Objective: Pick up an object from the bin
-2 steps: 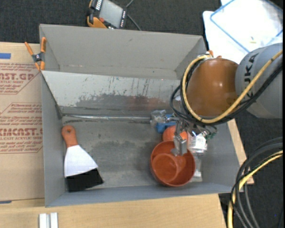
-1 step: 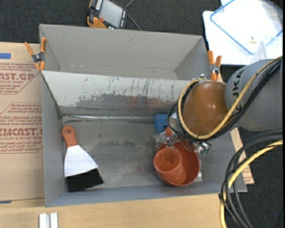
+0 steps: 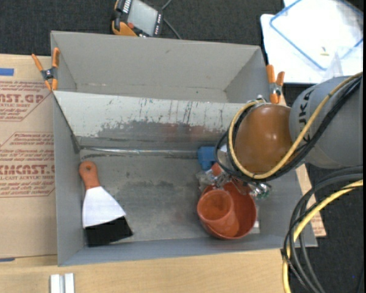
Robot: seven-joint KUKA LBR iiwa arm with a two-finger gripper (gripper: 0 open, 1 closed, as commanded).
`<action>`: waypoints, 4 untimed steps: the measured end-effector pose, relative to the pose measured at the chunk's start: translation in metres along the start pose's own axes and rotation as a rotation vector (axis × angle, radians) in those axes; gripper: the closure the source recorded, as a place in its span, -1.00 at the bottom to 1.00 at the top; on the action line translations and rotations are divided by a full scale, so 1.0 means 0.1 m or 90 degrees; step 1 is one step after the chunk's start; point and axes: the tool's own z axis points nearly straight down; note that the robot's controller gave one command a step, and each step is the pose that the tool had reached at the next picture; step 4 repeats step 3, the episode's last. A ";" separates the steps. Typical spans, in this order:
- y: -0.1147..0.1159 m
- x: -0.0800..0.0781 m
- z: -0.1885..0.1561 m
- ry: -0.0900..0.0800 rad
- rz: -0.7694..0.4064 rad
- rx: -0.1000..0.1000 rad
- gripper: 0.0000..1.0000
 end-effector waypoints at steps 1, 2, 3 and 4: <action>-0.04 0.04 -0.06 -0.003 0.010 0.001 1.00; -0.06 0.05 -0.06 -0.005 0.001 0.001 1.00; -0.05 -0.10 0.04 0.006 -0.226 -0.005 1.00; -0.05 -0.10 0.04 0.006 -0.226 -0.005 1.00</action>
Offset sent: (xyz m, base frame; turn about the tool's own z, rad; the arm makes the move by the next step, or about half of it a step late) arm -0.0060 -0.0151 0.0010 -0.0296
